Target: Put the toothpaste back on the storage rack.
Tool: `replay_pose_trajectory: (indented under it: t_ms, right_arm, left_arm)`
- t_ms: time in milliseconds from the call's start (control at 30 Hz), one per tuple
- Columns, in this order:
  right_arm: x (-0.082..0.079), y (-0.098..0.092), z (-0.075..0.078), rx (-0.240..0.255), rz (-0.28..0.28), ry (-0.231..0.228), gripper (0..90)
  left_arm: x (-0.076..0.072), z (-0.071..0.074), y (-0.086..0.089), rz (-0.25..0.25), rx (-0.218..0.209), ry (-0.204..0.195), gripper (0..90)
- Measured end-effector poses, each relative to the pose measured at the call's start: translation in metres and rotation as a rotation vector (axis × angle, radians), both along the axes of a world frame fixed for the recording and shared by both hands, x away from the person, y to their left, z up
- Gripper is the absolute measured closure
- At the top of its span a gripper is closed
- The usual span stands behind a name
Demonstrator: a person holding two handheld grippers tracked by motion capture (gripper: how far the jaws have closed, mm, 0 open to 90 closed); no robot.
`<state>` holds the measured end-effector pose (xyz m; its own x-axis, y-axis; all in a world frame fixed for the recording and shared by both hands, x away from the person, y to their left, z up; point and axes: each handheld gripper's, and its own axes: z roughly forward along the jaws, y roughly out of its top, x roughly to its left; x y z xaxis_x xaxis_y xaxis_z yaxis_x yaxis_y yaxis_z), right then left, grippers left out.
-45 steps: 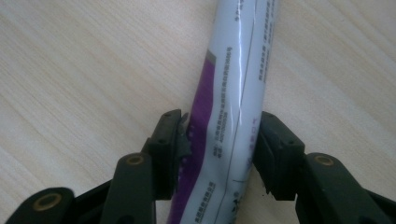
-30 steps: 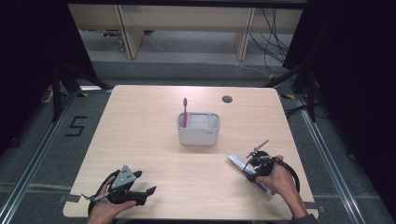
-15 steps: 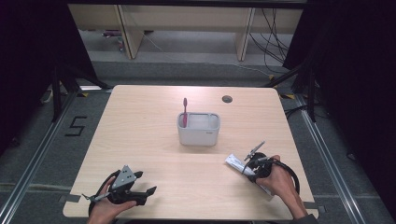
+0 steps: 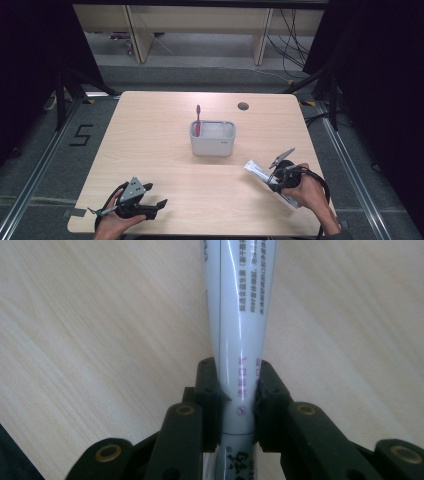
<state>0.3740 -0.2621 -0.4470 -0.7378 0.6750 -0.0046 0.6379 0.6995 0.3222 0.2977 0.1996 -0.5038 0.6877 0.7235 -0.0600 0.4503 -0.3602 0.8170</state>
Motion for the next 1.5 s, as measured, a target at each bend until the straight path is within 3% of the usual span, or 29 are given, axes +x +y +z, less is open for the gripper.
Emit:
replay_pose_trajectory:
  t_ms: [33, 100, 167, 233, 300, 333, 367, 467, 533, 567, 633, 667, 767, 800, 867, 900, 933, 967, 1167, 1200, 1300, 1333, 1367, 1400, 1433, 1500]
  right_arm:
    - [-0.001, 0.000, 0.002, 0.012, -0.016, 0.005, 76.8]
    - [0.002, -0.002, 0.010, 0.035, 0.003, -0.028, 76.8]
    - [0.002, -0.001, 0.016, 0.059, -0.028, -0.025, 76.9]
    - [0.003, -0.003, 0.024, 0.077, -0.020, -0.037, 76.9]
    - [0.006, -0.004, 0.033, 0.103, -0.010, -0.073, 76.9]
    - [0.005, -0.002, 0.037, 0.108, -0.036, -0.066, 76.9]
    - [0.008, -0.002, 0.040, 0.109, -0.014, -0.098, 76.9]
    - [0.014, -0.004, 0.048, 0.136, -0.020, -0.148, 76.9]
    - [0.018, -0.002, 0.054, 0.174, -0.058, -0.154, 76.9]
    - [0.020, -0.003, 0.057, 0.179, -0.038, -0.186, 76.9]
    - [0.022, -0.003, 0.060, 0.192, -0.041, -0.198, 76.9]
    - [0.026, 0.000, 0.064, 0.227, -0.044, -0.237, 76.9]
    - [0.030, 0.007, 0.072, 0.226, -0.035, -0.261, 76.9]
    - [0.033, 0.010, 0.072, 0.240, -0.027, -0.280, 76.9]
    - [0.036, 0.015, 0.077, 0.253, -0.029, -0.284, 76.9]
    - [0.039, 0.019, 0.077, 0.271, -0.030, -0.307, 76.9]
    - [0.042, 0.020, 0.081, 0.267, -0.020, -0.290, 76.9]
    - [0.045, 0.024, 0.080, 0.292, -0.020, -0.317, 77.0]
    - [0.060, 0.043, 0.084, 0.365, -0.026, -0.318, 76.9]
    - [0.063, 0.046, 0.083, 0.382, -0.021, -0.337, 76.9]
    - [0.067, 0.052, 0.087, 0.384, -0.012, -0.313, 76.9]
    - [0.072, 0.060, 0.087, 0.420, -0.022, -0.326, 76.9]
    - [0.075, 0.061, 0.089, 0.418, 0.006, -0.317, 76.9]
    - [0.077, 0.065, 0.088, 0.435, -0.001, -0.350, 76.9]
    - [0.078, 0.066, 0.091, 0.435, -0.002, -0.330, 76.9]
    - [0.083, 0.072, 0.093, 0.474, 0.002, -0.334, 76.9]
  left_arm:
    - [0.000, 0.001, 0.001, -0.011, 0.018, 0.001, 22.7]
    - [0.000, 0.000, 0.002, -0.009, 0.015, 0.002, 22.7]
    - [0.000, 0.000, 0.002, -0.005, 0.014, 0.001, 22.7]
    - [0.000, 0.000, 0.002, -0.005, 0.013, 0.002, 22.6]
    - [0.000, 0.000, 0.002, -0.006, 0.013, 0.002, 22.7]
    - [0.000, 0.001, 0.002, -0.006, 0.020, 0.007, 22.7]
    - [0.000, 0.001, 0.002, -0.005, 0.019, 0.007, 22.7]
    - [0.000, 0.001, 0.002, -0.009, 0.020, 0.009, 22.7]
    - [0.001, 0.000, 0.002, -0.009, 0.021, 0.011, 22.6]
    - [0.000, -0.001, 0.000, 0.006, -0.012, 0.008, 22.6]
    - [0.001, -0.001, 0.000, 0.003, -0.010, 0.009, 22.6]
    - [0.001, -0.001, 0.001, -0.001, -0.002, 0.010, 22.7]
    - [0.001, -0.001, 0.002, -0.002, 0.000, 0.012, 22.6]
    - [0.001, -0.001, 0.001, 0.001, -0.013, 0.011, 22.6]
    - [0.001, -0.001, 0.001, -0.005, -0.002, 0.012, 22.6]
    - [0.001, -0.001, 0.001, -0.002, -0.002, 0.012, 22.6]
    - [0.000, -0.001, 0.000, 0.001, -0.012, 0.012, 22.6]
    - [0.000, -0.001, 0.001, -0.001, -0.006, 0.014, 22.6]
    - [0.000, 0.000, 0.002, -0.001, -0.006, 0.016, 22.6]
    - [0.000, 0.000, 0.002, -0.001, -0.006, 0.017, 22.7]
    - [0.000, 0.000, 0.001, -0.002, -0.006, 0.018, 22.6]
    - [0.000, 0.000, 0.002, -0.009, 0.010, 0.017, 22.6]
    - [0.000, 0.000, 0.002, -0.020, 0.015, 0.019, 22.6]
    - [0.000, 0.000, 0.002, -0.018, 0.013, 0.019, 22.6]
    - [0.000, 0.000, 0.002, -0.018, 0.013, 0.019, 22.7]
    - [-0.001, -0.001, 0.001, -0.010, -0.005, 0.019, 22.6]
